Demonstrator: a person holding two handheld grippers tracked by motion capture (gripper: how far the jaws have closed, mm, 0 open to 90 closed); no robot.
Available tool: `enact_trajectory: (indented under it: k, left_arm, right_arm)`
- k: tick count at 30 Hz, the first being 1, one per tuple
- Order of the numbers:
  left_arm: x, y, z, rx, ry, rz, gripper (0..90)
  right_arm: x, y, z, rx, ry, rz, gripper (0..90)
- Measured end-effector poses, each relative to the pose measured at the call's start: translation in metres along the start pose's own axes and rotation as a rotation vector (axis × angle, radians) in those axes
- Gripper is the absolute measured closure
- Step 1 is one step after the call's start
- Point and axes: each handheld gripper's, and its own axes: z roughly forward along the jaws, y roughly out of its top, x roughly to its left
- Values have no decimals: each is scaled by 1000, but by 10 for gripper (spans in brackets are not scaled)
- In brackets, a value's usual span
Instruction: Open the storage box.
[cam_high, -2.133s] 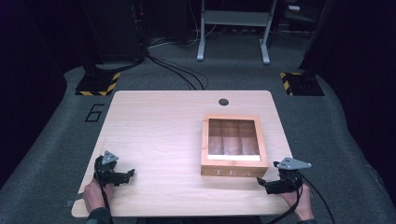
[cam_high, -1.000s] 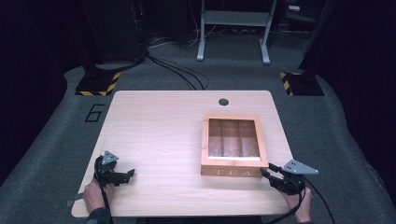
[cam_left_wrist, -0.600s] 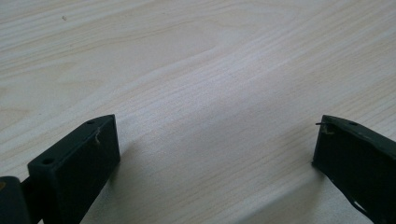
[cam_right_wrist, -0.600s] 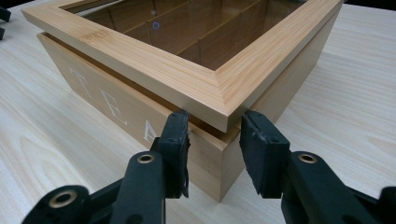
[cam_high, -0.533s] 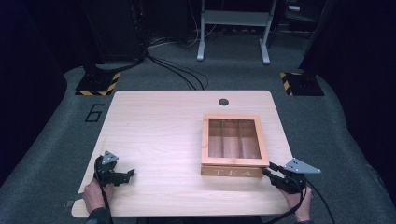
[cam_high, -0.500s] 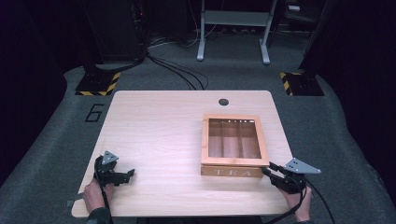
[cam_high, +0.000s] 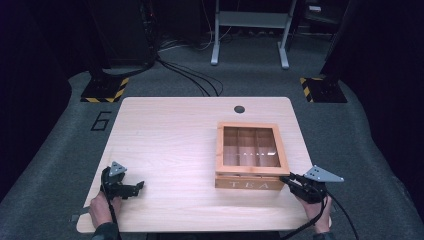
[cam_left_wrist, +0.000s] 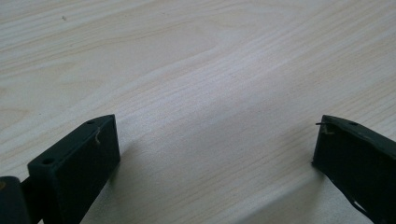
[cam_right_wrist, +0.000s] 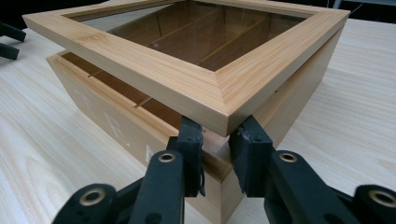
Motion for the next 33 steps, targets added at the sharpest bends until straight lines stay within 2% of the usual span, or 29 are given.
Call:
enact_trajectory:
  k: [6, 7, 9, 18, 22, 33]
  left_arm:
    - [0, 0, 0, 0, 0, -1, 3]
    - [0, 0, 0, 0, 0, -1, 3]
    - [0, 0, 0, 0, 0, -2, 3]
    - [0, 0, 0, 0, 0, -2, 3]
    - [0, 0, 0, 0, 0, -2, 3]
    - [0, 0, 0, 0, 1, -6, 3]
  right_arm:
    - [-3, 2, 5, 3, 27, 3, 801]
    - [-5, 3, 6, 6, 35, -16, 802]
    - [-5, 5, 7, 7, 28, -16, 802]
    - [-9, 14, 12, -10, 58, -12, 808]
    - [-12, 18, 16, 1, 53, -21, 816]
    - [-16, 28, 20, -41, 82, -3, 816]
